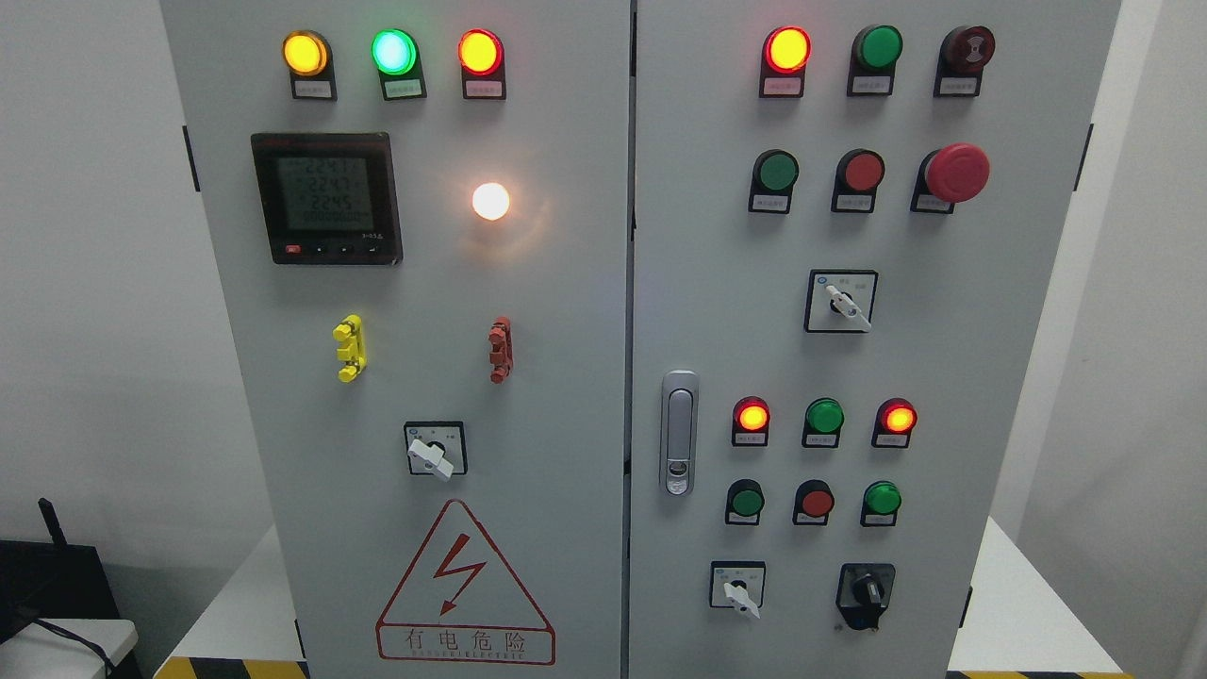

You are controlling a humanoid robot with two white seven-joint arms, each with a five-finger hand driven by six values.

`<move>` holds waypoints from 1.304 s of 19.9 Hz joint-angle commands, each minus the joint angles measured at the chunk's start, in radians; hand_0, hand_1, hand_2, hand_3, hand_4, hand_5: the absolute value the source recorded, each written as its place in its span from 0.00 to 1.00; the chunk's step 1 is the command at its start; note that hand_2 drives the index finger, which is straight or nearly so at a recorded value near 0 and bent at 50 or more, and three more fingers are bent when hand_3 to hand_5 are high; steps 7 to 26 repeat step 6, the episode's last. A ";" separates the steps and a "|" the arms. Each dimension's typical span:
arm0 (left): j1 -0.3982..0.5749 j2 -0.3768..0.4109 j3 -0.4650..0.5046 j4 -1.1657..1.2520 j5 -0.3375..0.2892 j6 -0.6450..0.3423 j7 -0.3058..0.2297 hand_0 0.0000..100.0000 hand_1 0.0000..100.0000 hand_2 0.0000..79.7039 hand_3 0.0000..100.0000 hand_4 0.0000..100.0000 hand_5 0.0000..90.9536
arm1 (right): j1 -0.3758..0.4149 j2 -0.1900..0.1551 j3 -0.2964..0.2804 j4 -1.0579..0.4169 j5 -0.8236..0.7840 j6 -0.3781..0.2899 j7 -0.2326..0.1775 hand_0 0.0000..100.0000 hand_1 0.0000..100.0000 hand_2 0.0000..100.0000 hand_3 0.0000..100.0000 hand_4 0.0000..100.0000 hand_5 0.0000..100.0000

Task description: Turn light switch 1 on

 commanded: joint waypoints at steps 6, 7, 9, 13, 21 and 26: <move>-0.028 -0.031 -0.176 0.180 -0.017 0.028 -0.001 0.40 0.13 0.00 0.00 0.00 0.00 | 0.000 0.000 0.000 0.001 -0.018 0.000 -0.001 0.12 0.39 0.00 0.00 0.00 0.00; -0.028 -0.031 -0.176 0.180 -0.017 0.028 -0.001 0.40 0.13 0.00 0.00 0.00 0.00 | 0.000 0.000 0.000 0.001 -0.018 0.000 -0.001 0.12 0.39 0.00 0.00 0.00 0.00; -0.028 -0.031 -0.176 0.180 -0.017 0.028 -0.001 0.40 0.13 0.00 0.00 0.00 0.00 | 0.000 0.000 0.000 0.001 -0.018 0.000 -0.001 0.12 0.39 0.00 0.00 0.00 0.00; -0.028 -0.031 -0.176 0.180 -0.017 0.028 -0.001 0.40 0.13 0.00 0.00 0.00 0.00 | 0.000 0.000 0.000 0.001 -0.018 0.000 -0.001 0.12 0.39 0.00 0.00 0.00 0.00; -0.028 -0.031 -0.176 0.180 -0.017 0.028 -0.001 0.40 0.13 0.00 0.00 0.00 0.00 | 0.000 0.000 0.000 0.001 -0.018 0.000 -0.001 0.12 0.39 0.00 0.00 0.00 0.00; -0.028 -0.031 -0.176 0.180 -0.017 0.028 -0.001 0.40 0.13 0.00 0.00 0.00 0.00 | 0.000 0.000 0.000 0.001 -0.018 0.000 -0.001 0.12 0.39 0.00 0.00 0.00 0.00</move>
